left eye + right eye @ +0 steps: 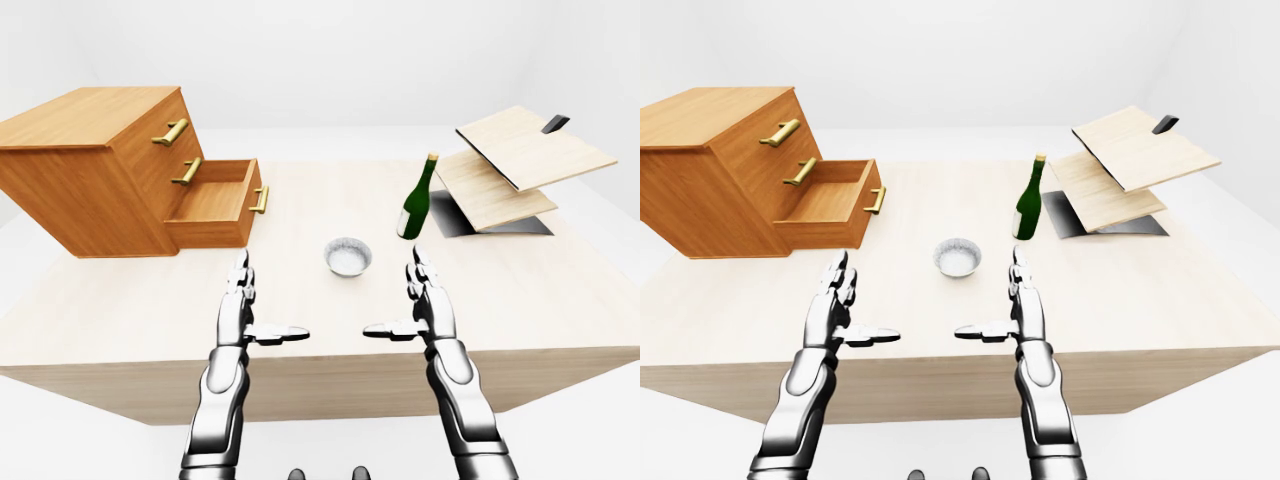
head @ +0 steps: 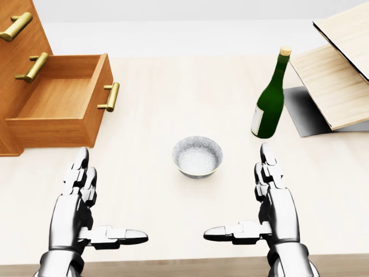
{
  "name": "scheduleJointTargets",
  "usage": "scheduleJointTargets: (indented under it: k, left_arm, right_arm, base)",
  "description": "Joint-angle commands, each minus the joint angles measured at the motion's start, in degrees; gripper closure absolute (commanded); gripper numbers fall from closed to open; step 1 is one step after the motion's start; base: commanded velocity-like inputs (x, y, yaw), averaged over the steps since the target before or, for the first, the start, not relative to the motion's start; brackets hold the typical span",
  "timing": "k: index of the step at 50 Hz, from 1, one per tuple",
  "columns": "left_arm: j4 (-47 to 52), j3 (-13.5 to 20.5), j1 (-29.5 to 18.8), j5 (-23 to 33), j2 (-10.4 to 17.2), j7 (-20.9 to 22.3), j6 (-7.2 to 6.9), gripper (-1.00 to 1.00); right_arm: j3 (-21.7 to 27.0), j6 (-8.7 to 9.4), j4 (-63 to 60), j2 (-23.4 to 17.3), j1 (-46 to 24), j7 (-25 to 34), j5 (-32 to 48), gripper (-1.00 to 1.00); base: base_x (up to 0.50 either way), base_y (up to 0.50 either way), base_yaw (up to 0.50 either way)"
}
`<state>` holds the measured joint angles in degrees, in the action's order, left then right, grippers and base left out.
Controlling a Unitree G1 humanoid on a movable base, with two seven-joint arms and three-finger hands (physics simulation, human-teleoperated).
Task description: Close the bottom drawer of the cabinet.
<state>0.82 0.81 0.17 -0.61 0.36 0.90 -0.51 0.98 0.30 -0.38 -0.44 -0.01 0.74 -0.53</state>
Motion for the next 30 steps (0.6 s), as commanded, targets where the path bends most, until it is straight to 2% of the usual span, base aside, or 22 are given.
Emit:
scheduleJointTargets:
  k: [1,10,12,18,19,20,21,22,24,26,28,30]
  left_arm:
    - [1.19,1.56,0.11,-1.43,0.57,1.42,-0.58,-1.00]
    - [0.82,1.45,0.05,-1.58,0.57,1.36,-0.32,-1.00]
    - [1.11,1.44,0.08,-1.61,0.58,1.31,-0.58,-1.00]
    - [0.70,1.40,0.02,-1.53,0.58,1.29,-0.35,-1.00]
    - [0.39,1.39,-0.07,-1.51,0.58,1.30,-0.12,-1.00]
    - [0.93,1.31,0.08,-1.50,0.55,1.28,-0.48,-1.00]
    - [1.29,1.30,0.16,-1.52,0.55,1.27,-0.74,-1.00]
    - [1.14,1.35,0.08,-1.52,0.56,1.26,-0.67,-1.00]
    - [0.99,1.49,-0.07,-1.72,0.61,1.33,-0.76,-1.00]
    - [0.91,1.49,-0.11,-1.88,0.59,1.44,-0.82,-1.00]
    - [2.13,1.24,0.24,-1.73,0.52,1.35,-1.58,-1.00]
    - [2.13,1.22,0.28,-1.70,0.50,1.36,-1.49,-1.00]
  right_arm:
    - [1.65,0.01,0.32,-0.75,-0.32,0.98,-0.72,-1.00]
    - [2.73,0.04,0.37,-1.25,-0.84,0.47,-0.92,-1.00]
    - [4.39,1.84,-1.70,-1.90,-1.24,0.05,-2.06,-1.00]
    - [8.26,3.27,-4.04,-3.25,-2.66,-1.85,-4.89,-1.00]
    - [8.69,3.31,-4.52,-3.23,-2.65,-2.19,-5.60,-1.00]
    - [9.19,3.09,-5.47,-3.00,-2.53,-2.94,-6.46,-1.00]
    - [9.61,2.12,-6.28,-2.75,-2.28,-3.48,-7.47,-1.00]
    - [9.75,2.37,-7.16,-2.74,-2.05,-3.88,-8.21,-1.00]
    - [11.09,1.13,-8.83,-2.53,-1.74,-5.91,-9.79,-1.00]
    - [11.30,1.21,-9.48,-2.77,-1.63,-6.74,-10.43,-1.00]
    - [12.74,1.72,-10.89,-3.40,-1.78,-8.46,-11.57,-1.00]
    - [13.37,1.91,-10.80,-3.60,-2.19,-9.91,-11.99,-1.00]
  base:
    - [0.00,0.00,0.00]
    - [0.00,0.00,0.00]
    - [0.00,0.00,0.00]
    - [0.00,0.00,0.00]
    - [0.00,0.00,0.00]
    - [0.00,0.00,0.00]
    - [0.00,0.00,0.00]
    - [0.00,0.00,0.00]
    - [0.00,0.00,0.00]
    - [0.00,0.00,0.00]
    - [0.00,0.00,0.00]
    - [0.00,0.00,0.00]
